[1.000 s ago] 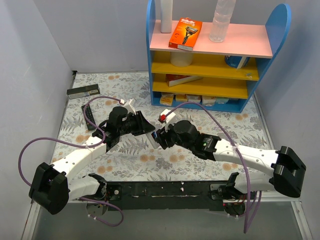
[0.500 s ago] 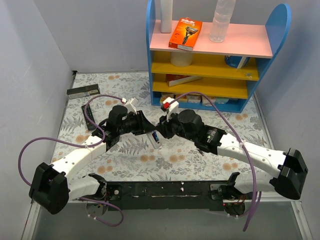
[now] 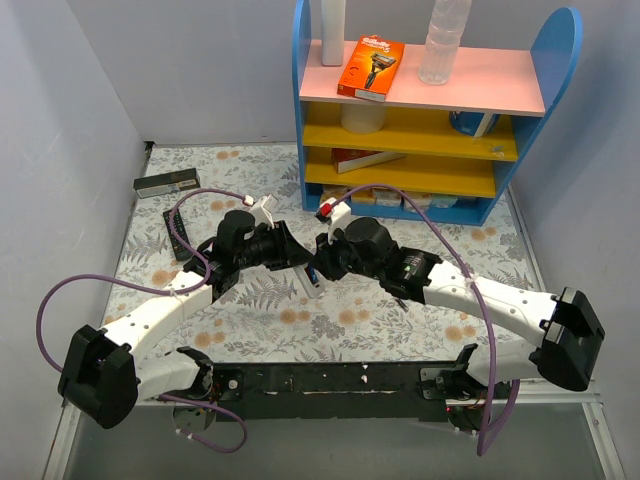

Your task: Load the batteries into the remote control

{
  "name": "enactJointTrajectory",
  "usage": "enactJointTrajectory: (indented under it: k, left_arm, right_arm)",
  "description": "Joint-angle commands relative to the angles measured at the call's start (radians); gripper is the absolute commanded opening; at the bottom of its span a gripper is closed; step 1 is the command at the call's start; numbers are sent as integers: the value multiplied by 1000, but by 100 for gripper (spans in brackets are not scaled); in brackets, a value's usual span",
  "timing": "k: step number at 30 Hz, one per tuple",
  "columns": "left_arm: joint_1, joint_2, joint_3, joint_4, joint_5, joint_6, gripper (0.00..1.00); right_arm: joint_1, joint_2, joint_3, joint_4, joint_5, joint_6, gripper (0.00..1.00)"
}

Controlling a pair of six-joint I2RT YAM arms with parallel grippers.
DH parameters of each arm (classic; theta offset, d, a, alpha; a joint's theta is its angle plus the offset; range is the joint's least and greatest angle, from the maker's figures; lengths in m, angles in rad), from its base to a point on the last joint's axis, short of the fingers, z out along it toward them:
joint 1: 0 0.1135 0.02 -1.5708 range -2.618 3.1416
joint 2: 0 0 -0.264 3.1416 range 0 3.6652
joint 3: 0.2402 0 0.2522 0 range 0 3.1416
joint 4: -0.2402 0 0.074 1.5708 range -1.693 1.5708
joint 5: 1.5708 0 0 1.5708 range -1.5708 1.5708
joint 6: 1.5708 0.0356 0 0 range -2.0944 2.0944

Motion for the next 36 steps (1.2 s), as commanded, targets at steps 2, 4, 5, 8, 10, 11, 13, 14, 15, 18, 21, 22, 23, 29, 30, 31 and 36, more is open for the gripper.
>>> enactJointTrajectory:
  k: [2, 4, 5, 8, 10, 11, 13, 14, 15, 18, 21, 22, 23, 29, 30, 31, 36]
  left_arm:
    - [3, -13, 40, 12, 15, 11, 0]
    - [3, -11, 42, 10, 17, 11, 0]
    - [3, -13, 42, 12, 15, 11, 0]
    - [5, -11, 42, 12, 15, 11, 0]
    - [5, -14, 40, 12, 13, 11, 0]
    - [3, -14, 42, 12, 15, 13, 0]
    - [3, -14, 43, 12, 15, 13, 0]
    - [3, -14, 43, 12, 13, 13, 0]
    - [3, -11, 43, 12, 13, 11, 0]
    - [3, -13, 43, 12, 13, 11, 0]
    - [3, -14, 46, 12, 17, 11, 0]
    - [3, -14, 46, 12, 17, 11, 0]
    - [5, -14, 46, 12, 15, 11, 0]
    - [3, -24, 46, 17, 12, 10, 0]
    - [3, -22, 48, 18, 12, 10, 0]
    - [5, -24, 48, 20, 12, 10, 0]
    - [3, -21, 45, 18, 13, 10, 0]
  right_arm:
    - [-6, 10, 47, 14, -21, 28, 22]
    - [-6, 14, 52, 14, -21, 28, 22]
    - [-7, 17, 52, 14, -21, 28, 21]
    - [-7, 21, 55, 16, -22, 28, 19]
    - [-9, 24, 55, 16, -24, 28, 19]
    - [-9, 27, 56, 16, -27, 28, 18]
    - [-7, 30, 53, 17, -30, 28, 17]
    - [-9, 30, 52, 17, -28, 27, 17]
    - [-9, 32, 52, 17, -28, 27, 17]
    - [-9, 37, 50, 19, -31, 22, 16]
    - [-9, 43, 47, 19, -36, 19, 16]
    - [-7, 46, 46, 19, -39, 17, 13]
    - [-9, 49, 44, 20, -42, 17, 11]
    - [-9, 58, 36, 17, -60, 1, 4]
    - [-9, 58, 35, 17, -62, -3, 4]
    - [-9, 60, 32, 17, -66, -4, 4]
    - [-9, 50, 36, 23, -65, -3, 5]
